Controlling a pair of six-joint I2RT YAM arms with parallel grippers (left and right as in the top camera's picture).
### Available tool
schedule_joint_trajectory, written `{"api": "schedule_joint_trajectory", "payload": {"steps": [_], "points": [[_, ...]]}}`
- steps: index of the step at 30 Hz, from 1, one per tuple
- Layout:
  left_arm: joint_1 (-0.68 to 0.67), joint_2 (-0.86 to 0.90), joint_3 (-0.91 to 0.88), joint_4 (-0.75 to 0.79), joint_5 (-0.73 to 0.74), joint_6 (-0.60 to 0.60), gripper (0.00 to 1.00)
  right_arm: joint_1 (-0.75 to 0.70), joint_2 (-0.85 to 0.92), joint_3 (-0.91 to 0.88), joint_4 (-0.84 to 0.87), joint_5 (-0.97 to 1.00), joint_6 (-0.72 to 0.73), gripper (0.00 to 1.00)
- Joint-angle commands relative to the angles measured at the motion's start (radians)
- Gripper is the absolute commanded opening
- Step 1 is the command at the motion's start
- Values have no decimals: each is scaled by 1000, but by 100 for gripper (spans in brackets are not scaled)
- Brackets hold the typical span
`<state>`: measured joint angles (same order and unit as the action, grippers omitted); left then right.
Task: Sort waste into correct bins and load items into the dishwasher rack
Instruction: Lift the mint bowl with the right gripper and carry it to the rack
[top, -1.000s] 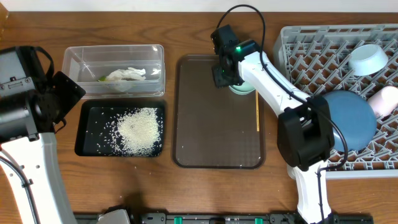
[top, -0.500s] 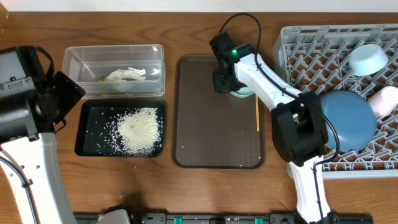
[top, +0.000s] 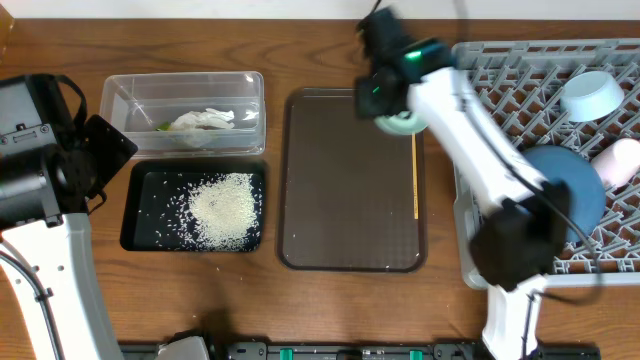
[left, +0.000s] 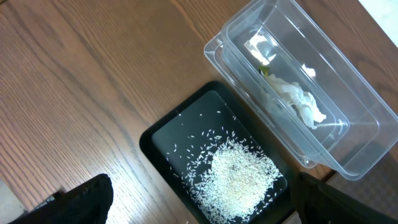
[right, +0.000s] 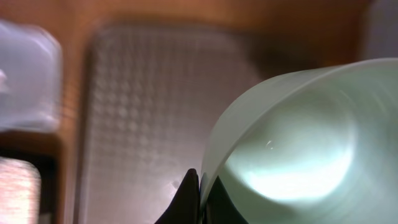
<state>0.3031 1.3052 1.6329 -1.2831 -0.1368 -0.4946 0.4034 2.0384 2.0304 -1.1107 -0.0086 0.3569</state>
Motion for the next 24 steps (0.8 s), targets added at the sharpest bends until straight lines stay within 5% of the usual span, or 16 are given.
{"api": "schedule_joint_trajectory", "payload": {"steps": [1,11,18,24], "points": [[4,-3,6,-3,-5,-1,93,-119,-126,31,-13,-82,6,1],[4,-3,6,-3,-5,-1,94,-529,-186,18,-19,-750,-312,1],[4,-3,6,-3,-5,-1,93,-682,-89,-47,83,-1085,-332,1],[4,-3,6,-3,-5,-1,93,-704,42,-47,182,-1155,-269,1]]}}
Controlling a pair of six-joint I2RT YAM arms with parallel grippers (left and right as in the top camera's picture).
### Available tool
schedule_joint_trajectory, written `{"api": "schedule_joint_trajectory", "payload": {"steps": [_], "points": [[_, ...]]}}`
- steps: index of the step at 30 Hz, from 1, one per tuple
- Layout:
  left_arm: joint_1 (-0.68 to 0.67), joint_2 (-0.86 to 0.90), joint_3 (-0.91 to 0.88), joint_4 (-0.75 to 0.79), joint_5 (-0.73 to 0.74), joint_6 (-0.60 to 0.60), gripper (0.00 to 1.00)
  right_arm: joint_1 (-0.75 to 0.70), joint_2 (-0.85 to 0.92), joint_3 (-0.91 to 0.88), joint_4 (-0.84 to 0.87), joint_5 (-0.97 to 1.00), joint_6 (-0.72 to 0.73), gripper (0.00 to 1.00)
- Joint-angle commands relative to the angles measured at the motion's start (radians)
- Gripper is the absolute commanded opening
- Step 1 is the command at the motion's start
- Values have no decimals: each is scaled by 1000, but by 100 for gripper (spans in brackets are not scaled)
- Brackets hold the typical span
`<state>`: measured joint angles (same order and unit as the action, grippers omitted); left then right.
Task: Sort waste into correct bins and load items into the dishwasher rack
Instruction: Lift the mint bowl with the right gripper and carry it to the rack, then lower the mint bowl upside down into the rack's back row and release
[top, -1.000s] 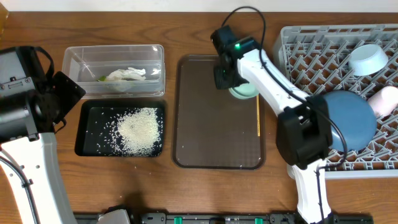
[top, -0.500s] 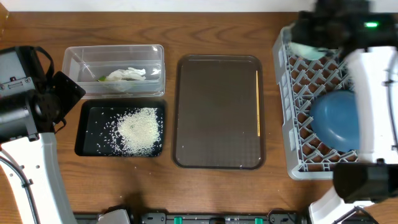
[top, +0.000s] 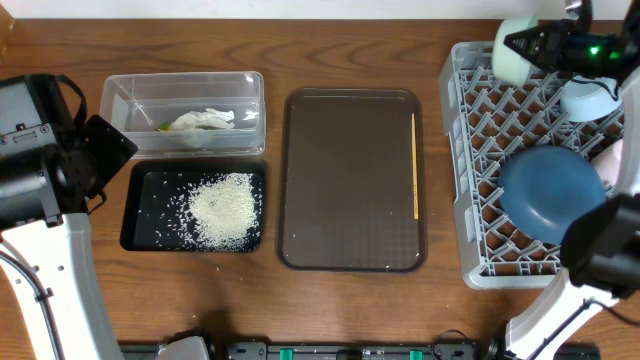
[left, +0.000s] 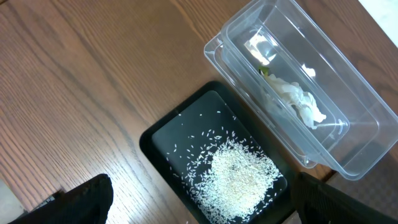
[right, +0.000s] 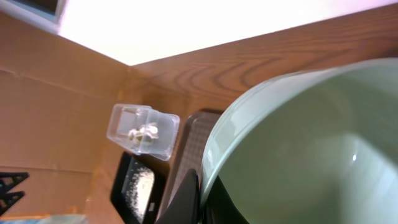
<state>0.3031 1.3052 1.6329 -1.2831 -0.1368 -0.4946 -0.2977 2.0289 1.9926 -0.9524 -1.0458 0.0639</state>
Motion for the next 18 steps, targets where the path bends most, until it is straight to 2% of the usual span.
{"api": "schedule_joint_trajectory", "payload": {"steps": [1,4,18], "points": [[4,-3,6,-3,-5,-1,93,-3,72,-9,41,-118,49,1],[4,-3,6,-3,-5,-1,93,-4,130,-9,75,-112,104,1],[4,-3,6,-3,-5,-1,93,-52,184,-11,85,-77,88,1]]}}
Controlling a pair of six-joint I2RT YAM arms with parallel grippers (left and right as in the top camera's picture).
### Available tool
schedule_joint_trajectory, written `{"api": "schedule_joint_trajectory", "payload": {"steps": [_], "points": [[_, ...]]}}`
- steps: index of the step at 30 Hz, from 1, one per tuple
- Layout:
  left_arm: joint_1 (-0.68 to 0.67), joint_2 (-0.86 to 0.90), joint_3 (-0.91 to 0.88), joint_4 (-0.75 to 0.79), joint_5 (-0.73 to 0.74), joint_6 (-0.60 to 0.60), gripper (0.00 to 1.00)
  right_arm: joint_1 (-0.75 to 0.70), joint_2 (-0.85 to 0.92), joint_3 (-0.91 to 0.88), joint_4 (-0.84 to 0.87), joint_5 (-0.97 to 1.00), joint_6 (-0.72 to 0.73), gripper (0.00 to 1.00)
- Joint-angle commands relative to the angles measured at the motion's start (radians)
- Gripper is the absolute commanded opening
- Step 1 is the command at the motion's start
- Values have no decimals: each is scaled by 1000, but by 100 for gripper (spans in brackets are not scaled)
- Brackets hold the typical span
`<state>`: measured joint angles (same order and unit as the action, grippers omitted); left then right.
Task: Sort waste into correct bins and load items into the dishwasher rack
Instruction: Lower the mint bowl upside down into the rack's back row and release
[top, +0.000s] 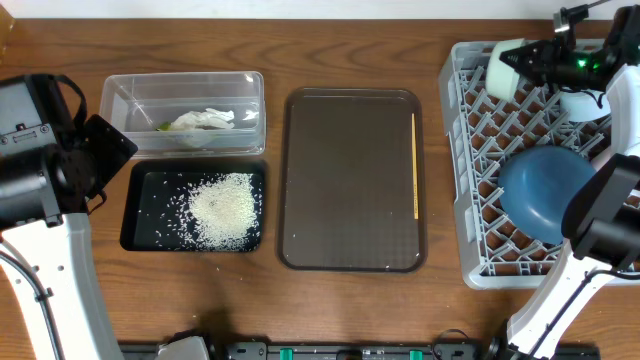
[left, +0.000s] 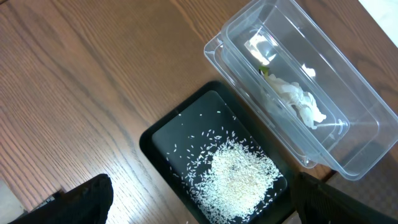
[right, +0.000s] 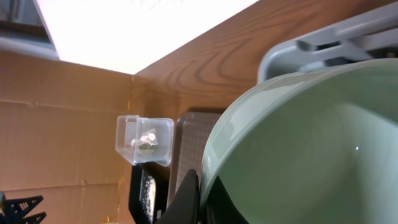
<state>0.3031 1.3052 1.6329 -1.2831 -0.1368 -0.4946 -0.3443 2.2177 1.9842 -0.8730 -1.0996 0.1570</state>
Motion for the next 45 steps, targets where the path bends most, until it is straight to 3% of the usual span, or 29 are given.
{"api": "schedule_joint_trajectory", "payload": {"steps": [1,15,24,32,37,41,45], "points": [[4,-3,6,-3,-5,-1,93,-5,-5,-2,10,-29,-5,1],[4,-3,6,-3,-5,-1,93,18,-3,-2,34,-81,6,1],[4,-3,6,-3,-5,-1,93,14,61,-2,-28,17,6,1],[4,-3,6,-3,-5,-1,93,11,101,-2,29,-259,5,1],[4,-3,6,-3,-5,-1,93,8,99,-2,68,-312,80,1],[4,-3,6,-3,-5,-1,93,-4,99,-2,54,-280,83,1],[4,-3,6,-3,-5,-1,93,-18,99,-2,-23,-97,82,1]]}}
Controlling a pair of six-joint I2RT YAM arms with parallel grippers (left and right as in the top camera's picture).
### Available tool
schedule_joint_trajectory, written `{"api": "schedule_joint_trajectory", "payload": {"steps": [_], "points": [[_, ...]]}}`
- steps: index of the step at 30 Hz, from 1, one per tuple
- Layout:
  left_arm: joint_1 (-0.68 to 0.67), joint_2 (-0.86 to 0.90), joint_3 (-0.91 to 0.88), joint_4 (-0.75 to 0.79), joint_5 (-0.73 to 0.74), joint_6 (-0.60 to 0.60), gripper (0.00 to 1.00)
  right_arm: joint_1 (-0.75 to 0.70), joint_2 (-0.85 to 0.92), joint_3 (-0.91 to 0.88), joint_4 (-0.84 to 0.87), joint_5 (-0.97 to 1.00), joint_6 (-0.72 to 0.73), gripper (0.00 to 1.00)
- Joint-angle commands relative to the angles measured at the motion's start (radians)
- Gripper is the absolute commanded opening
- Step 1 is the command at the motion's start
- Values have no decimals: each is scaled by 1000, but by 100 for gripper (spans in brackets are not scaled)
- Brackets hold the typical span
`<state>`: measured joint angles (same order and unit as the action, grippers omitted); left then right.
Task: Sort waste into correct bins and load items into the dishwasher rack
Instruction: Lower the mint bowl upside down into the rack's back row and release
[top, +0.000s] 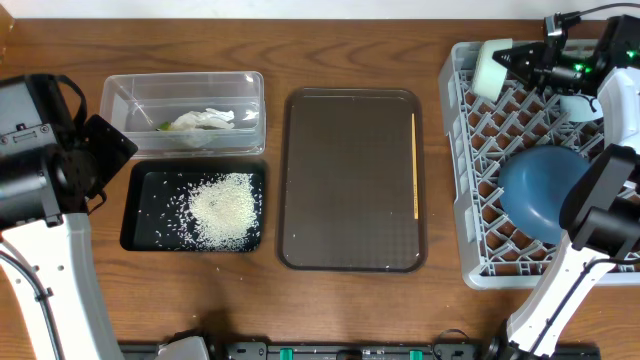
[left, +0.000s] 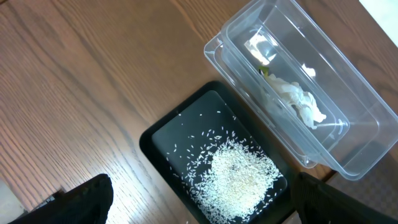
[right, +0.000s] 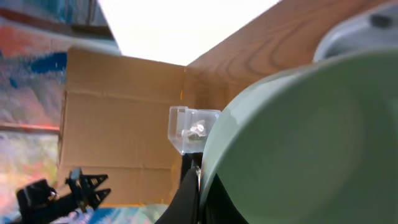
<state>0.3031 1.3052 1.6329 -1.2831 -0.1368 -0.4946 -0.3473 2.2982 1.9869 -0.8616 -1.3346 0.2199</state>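
My right gripper (top: 516, 60) is shut on the rim of a pale green bowl (top: 488, 68), holding it tipped on its side over the far left corner of the grey dishwasher rack (top: 482, 210). In the right wrist view the bowl (right: 311, 137) fills most of the frame, its rim pinched between the dark fingers (right: 190, 193). Whether it touches the rack I cannot tell. My left gripper (left: 199, 214) hangs open above the black bin of rice (left: 233, 180), its fingers (left: 87, 199) wide apart.
A blue bowl (top: 545, 195) and a white bowl (top: 578, 100) sit in the rack. A brown tray (top: 340, 180) in the middle carries a yellow chopstick (top: 415, 165). At the left are a clear bin (top: 130, 100) with crumpled tissue and the black bin (top: 140, 210).
The green bowl has shifted a little left and toward the rack's far corner and is tipped further onto its side. The left arm has not moved.
My right gripper first held the green bowl over the tray's far right corner. Then the bowl was above the rack's far edge, then lower at the rack's far left. Now it is on its side there. The left gripper stayed open over the bins.
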Motion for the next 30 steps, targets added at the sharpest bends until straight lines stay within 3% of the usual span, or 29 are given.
{"api": "schedule_joint_trajectory", "payload": {"steps": [1,11,22,24,28,30], "points": [[4,-3,6,-3,-5,-1,93,-19,19,-5,-56,186,18,1],[4,-3,6,-3,-5,-1,93,-85,18,-5,-119,277,3,1],[4,-3,6,-3,-5,-1,93,-142,-82,-5,-226,584,-6,14],[4,-3,6,-3,-5,-1,93,-151,-126,-5,-237,654,11,26],[4,-3,6,-3,-5,-1,93,-167,-225,-5,-262,802,56,64],[4,-3,6,-3,-5,-1,93,-172,-281,-5,-274,871,72,68]]}}
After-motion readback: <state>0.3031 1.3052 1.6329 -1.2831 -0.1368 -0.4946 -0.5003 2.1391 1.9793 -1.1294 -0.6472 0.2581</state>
